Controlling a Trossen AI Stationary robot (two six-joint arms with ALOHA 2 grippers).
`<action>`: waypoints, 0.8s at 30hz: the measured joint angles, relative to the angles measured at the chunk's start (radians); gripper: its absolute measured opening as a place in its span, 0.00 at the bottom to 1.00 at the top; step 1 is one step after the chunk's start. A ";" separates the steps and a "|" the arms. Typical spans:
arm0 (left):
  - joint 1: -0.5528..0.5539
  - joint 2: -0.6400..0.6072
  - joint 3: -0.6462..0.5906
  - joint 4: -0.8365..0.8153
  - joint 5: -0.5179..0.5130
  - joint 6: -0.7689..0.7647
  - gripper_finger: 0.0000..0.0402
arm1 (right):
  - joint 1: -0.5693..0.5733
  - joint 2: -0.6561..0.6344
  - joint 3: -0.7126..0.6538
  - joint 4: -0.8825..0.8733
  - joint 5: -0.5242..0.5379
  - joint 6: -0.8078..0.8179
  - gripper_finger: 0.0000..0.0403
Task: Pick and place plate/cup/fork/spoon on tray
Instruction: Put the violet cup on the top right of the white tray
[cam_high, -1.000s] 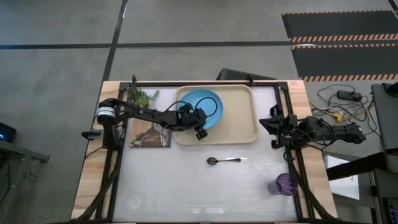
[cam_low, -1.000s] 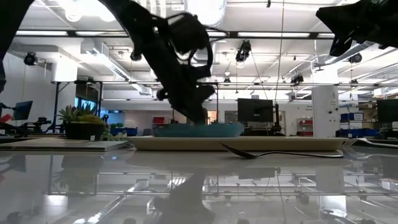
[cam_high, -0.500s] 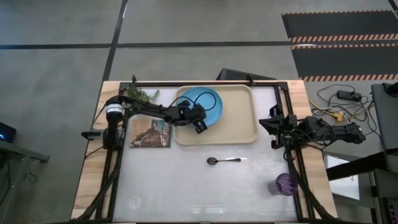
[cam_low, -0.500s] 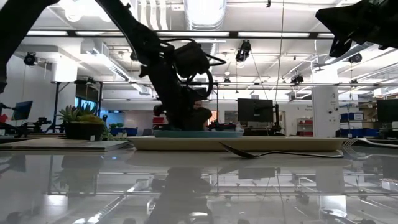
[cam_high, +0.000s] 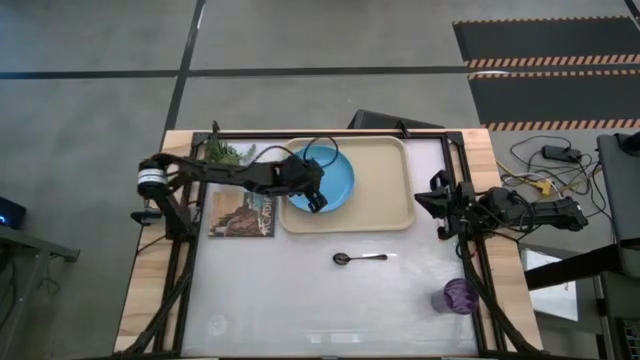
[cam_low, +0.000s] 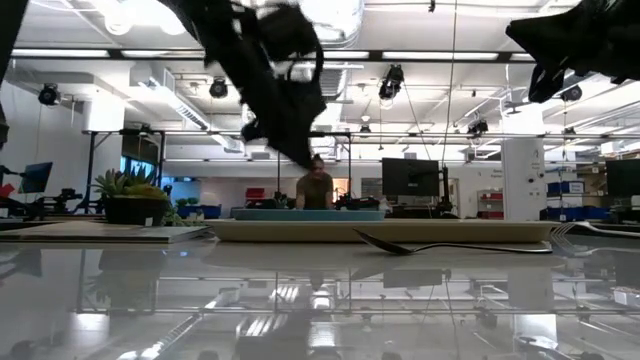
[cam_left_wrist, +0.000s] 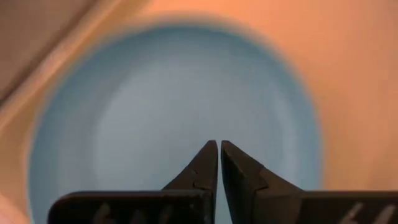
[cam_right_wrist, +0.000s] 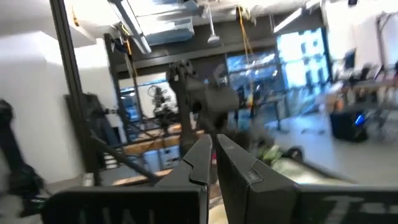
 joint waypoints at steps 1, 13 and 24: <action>-0.007 -0.027 -0.003 0.027 0.000 0.025 0.01 | 0.000 0.000 0.000 -0.001 -0.011 0.032 0.03; -0.191 -0.229 -0.127 0.499 0.031 0.326 0.01 | 0.043 0.084 0.143 0.042 -0.078 0.227 0.03; -0.256 -0.388 -0.297 0.620 0.033 0.337 0.01 | 0.149 0.419 0.491 -0.284 -0.070 0.297 0.03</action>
